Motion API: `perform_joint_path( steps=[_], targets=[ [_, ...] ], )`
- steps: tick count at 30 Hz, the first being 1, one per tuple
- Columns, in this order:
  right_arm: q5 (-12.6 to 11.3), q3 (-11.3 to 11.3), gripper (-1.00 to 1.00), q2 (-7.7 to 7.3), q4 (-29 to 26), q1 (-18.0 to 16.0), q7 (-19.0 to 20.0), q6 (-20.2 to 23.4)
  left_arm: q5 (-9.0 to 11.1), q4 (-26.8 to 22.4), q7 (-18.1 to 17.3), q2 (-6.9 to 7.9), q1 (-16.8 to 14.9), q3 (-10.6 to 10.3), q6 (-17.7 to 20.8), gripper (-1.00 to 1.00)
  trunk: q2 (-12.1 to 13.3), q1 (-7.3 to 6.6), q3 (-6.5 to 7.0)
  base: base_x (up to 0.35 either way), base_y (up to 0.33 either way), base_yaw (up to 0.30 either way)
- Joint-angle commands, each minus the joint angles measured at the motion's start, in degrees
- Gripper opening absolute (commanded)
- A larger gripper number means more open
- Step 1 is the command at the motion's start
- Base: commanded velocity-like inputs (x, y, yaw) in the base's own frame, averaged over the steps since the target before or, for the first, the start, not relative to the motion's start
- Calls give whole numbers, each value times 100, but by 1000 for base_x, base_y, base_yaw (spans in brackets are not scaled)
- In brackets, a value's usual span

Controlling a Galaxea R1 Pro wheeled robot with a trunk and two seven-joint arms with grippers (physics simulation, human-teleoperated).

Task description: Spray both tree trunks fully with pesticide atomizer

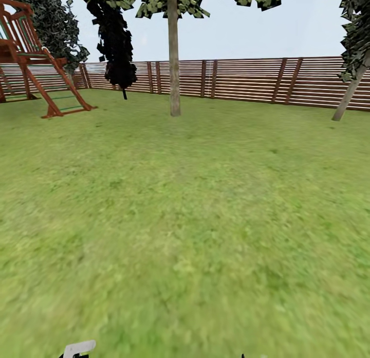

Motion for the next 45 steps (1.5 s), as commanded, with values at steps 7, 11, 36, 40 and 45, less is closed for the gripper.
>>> perform_joint_path(
  steps=[7,11,36,40,45],
  targets=[
    [0,0,100,0,0,0,0,0,1,0,1,0,0,1,-3,-100,0,0,0,339,0,0],
    [0,0,100,0,0,0,0,0,1,0,2,0,0,1,-3,-100,0,0,0,339,0,0],
    [0,0,100,0,0,0,0,0,1,0,2,0,0,1,-1,-100,0,0,0,339,0,0],
    [0,0,100,0,0,0,0,0,1,-1,2,0,0,1,-3,-100,0,0,0,339,0,0],
    [0,0,100,0,0,0,0,0,1,-2,10,0,0,1,-3,-100,0,0,0,339,0,0]
  ],
)
